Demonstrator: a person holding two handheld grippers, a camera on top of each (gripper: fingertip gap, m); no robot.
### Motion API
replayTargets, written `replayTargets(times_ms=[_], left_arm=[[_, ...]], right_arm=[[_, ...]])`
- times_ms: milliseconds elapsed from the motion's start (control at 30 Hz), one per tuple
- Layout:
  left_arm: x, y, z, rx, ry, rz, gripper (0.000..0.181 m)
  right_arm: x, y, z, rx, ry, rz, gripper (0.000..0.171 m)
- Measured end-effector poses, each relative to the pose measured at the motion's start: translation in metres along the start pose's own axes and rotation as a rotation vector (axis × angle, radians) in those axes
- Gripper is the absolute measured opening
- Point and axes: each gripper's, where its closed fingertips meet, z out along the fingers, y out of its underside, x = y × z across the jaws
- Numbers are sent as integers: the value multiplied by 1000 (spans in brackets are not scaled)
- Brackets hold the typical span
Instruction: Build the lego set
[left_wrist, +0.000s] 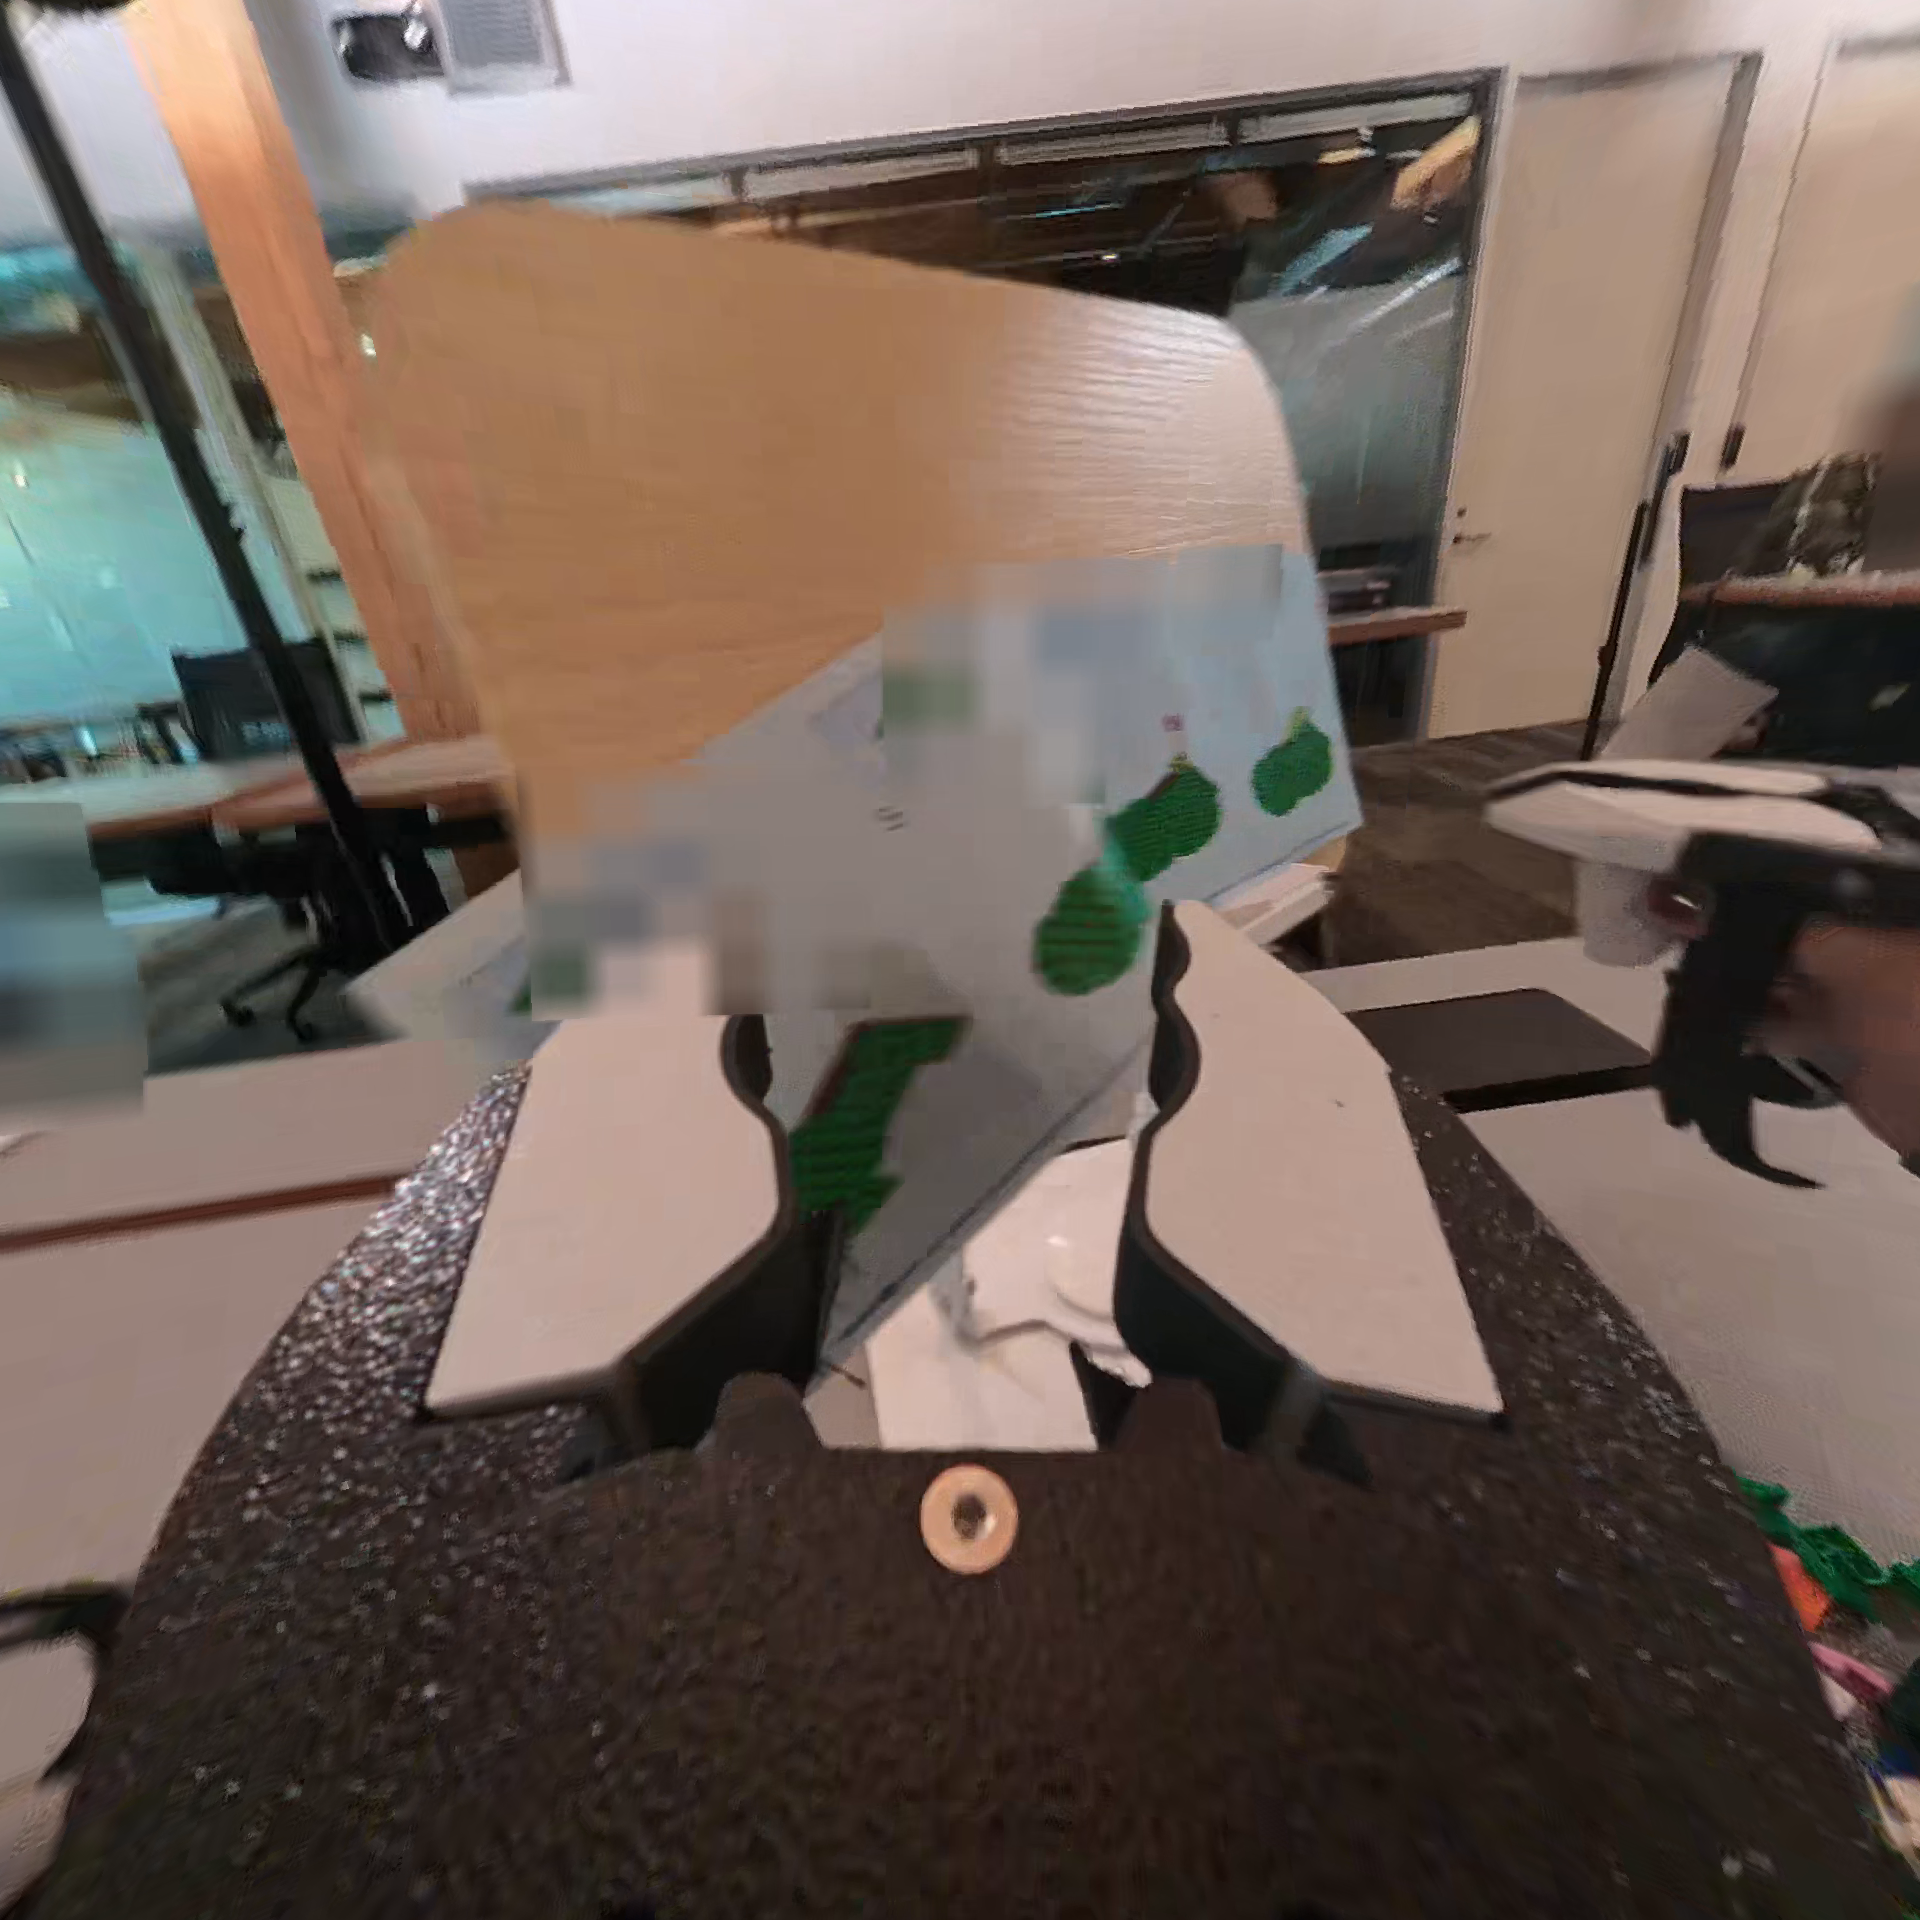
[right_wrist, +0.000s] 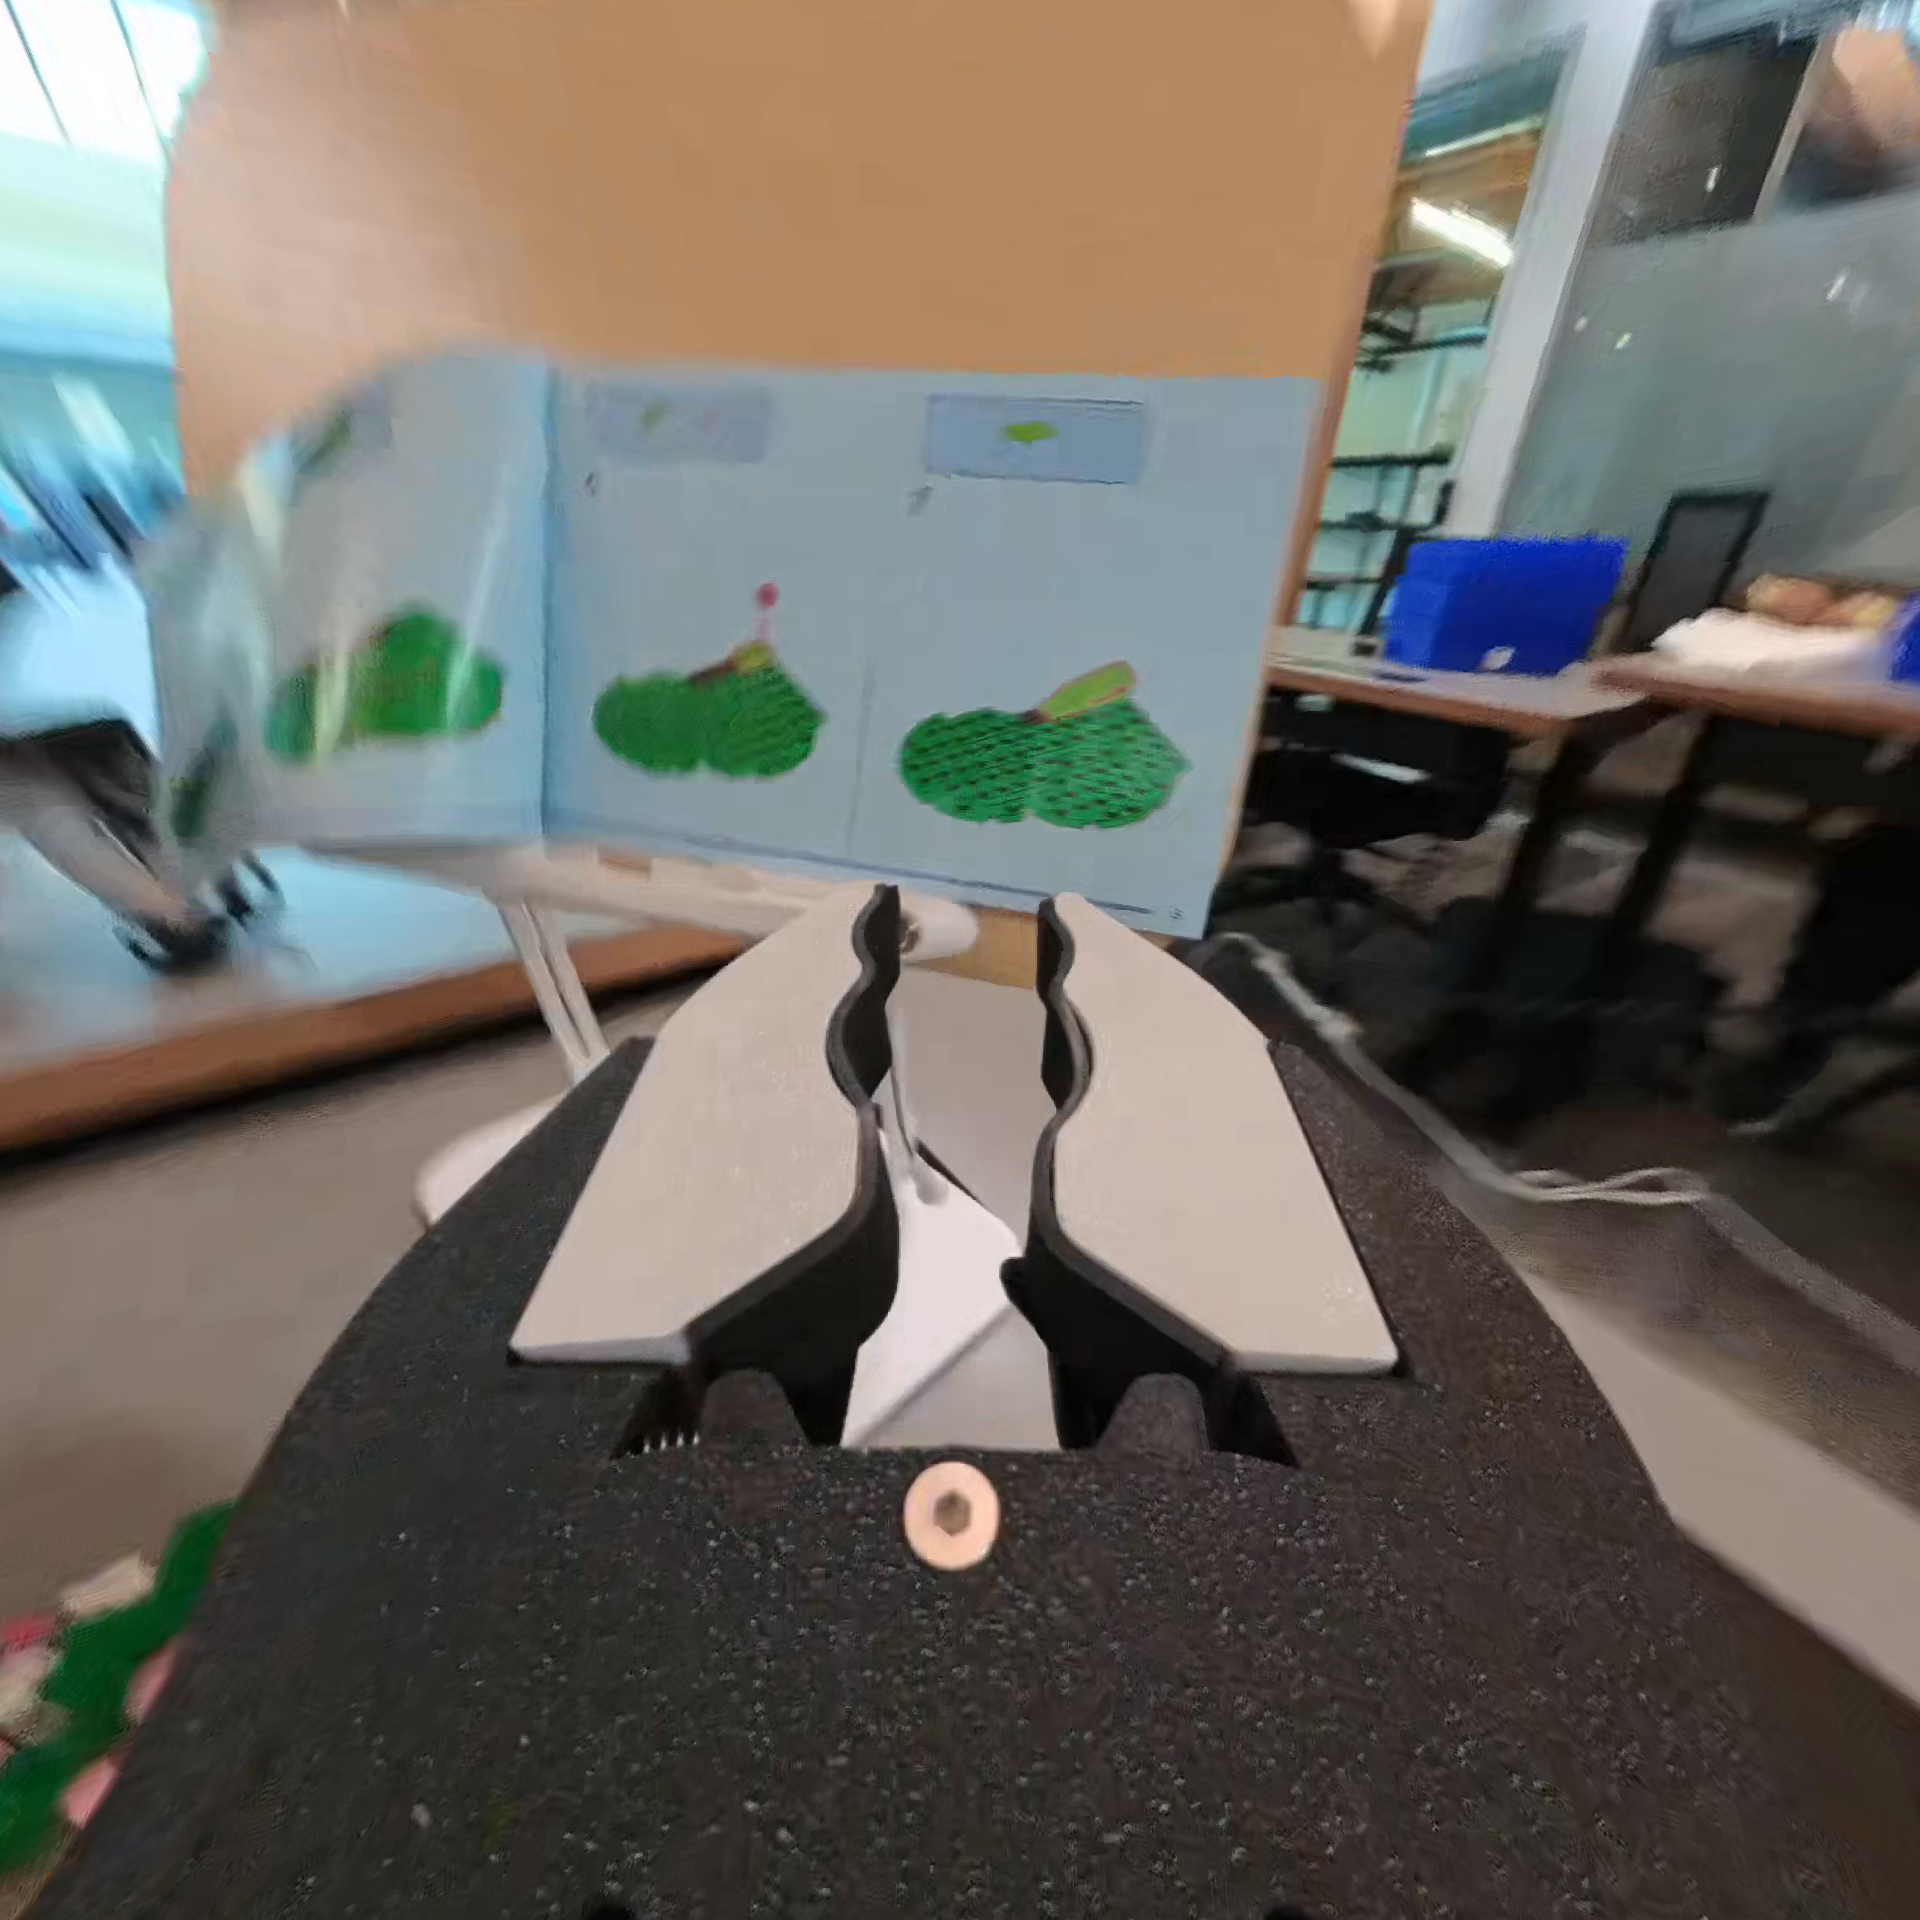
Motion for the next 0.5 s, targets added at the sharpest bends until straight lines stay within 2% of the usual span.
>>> replayTargets(times_ms=[100,167,300,400,500], left_arm=[[71,-4,24,8,90,147,64],[107,3,41,-27,138,222,64],[142,18,68,-70,171,268,63],[150,22,78,-76,182,222,62],[154,24,82,-78,192,186,61]], right_arm=[[26,-3,5,110,-102,362,23],[42,6,13,99,-89,438,25],[50,21,26,51,-3,271,22],[50,21,31,38,67,136,20],[51,27,37,0,96,102,22]])
